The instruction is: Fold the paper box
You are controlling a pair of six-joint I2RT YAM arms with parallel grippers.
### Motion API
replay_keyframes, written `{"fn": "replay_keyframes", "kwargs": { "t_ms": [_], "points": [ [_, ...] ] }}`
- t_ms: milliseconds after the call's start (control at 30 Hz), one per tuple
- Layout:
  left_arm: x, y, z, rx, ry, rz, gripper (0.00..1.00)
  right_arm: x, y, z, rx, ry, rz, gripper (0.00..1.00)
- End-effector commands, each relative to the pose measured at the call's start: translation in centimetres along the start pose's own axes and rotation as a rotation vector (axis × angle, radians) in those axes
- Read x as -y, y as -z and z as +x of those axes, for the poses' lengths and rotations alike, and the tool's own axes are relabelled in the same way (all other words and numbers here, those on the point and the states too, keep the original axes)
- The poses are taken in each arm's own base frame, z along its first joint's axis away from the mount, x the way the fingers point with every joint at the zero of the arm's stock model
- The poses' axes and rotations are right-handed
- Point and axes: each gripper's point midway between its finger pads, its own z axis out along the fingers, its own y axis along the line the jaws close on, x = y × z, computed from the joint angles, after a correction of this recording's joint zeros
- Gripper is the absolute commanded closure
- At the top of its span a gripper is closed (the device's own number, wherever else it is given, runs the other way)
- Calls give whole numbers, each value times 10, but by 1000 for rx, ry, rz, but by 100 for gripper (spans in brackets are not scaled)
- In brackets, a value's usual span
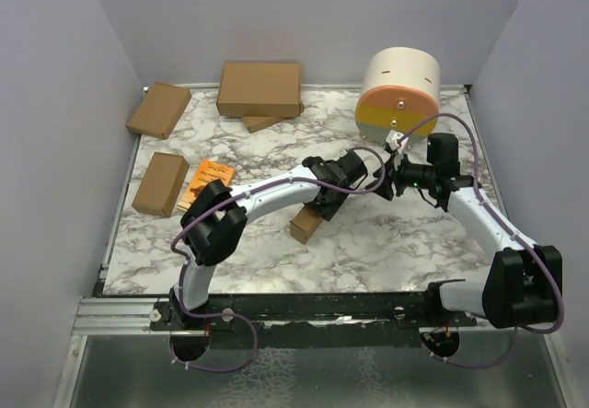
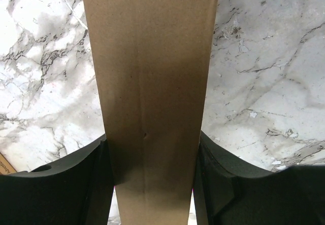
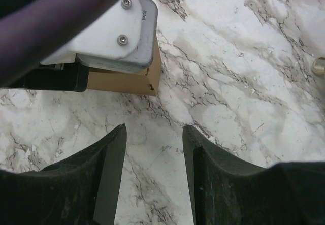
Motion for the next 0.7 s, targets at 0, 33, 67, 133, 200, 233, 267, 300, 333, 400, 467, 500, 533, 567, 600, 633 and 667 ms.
{"fn": "replay_keyframes", "kwargs": {
  "t_ms": [0, 33, 67, 133, 200, 233, 267, 300, 333, 400, 467, 500, 533, 567, 600, 633, 667],
  "points": [
    [-25, -41, 54, -201, -42, -152, 61, -1, 6, -15, 57, 24, -11, 51],
    [-24, -40, 50, -188, -38, -137, 60, -1, 7, -15, 59, 23, -12, 51],
    [-22, -39, 45, -170, -26, -107, 59, -1, 7, -16, 62, 26, -13, 51],
    [-24, -36, 33, -124, 9, -68, 59, -2, 8, -17, 64, 26, -14, 51],
    [-26, -32, 21, -75, 64, 10, 59, -2, 9, -17, 67, 27, -17, 51],
    [-26, -30, 9, -21, 102, 57, 59, -2, 10, -17, 69, 27, -20, 51],
    [-30, -28, 6, -1, 133, 94, 59, -3, 10, -17, 71, 27, -23, 51],
    [-30, -24, -2, 40, 169, 160, 59, -4, 10, -17, 73, 28, -29, 51],
    [-34, -20, -10, 78, 206, 205, 59, -5, 10, -17, 77, 29, -36, 51],
    [-40, -14, -15, 132, 276, 306, 59, -9, 9, -18, 87, 32, -60, 51],
    [-50, -6, -23, 197, 357, 411, 59, -12, 9, -18, 92, 31, -73, 51],
    [-57, -1, -26, 232, 395, 451, 59, -12, 9, -18, 93, 30, -76, 51],
    [-67, 1, -27, 254, 432, 467, 59, -13, 9, -17, 93, 28, -79, 51],
    [-78, -1, -24, 257, 460, 460, 60, -13, 9, -17, 93, 27, -80, 51],
    [-95, 3, -22, 267, 486, 425, 60, -13, 9, -17, 94, 26, -81, 51],
    [-110, 6, -22, 270, 494, 365, 60, -13, 9, -17, 93, 27, -81, 51],
    [-124, 8, -19, 259, 491, 297, 60, -13, 8, -17, 93, 25, -81, 51]
  ]
}}
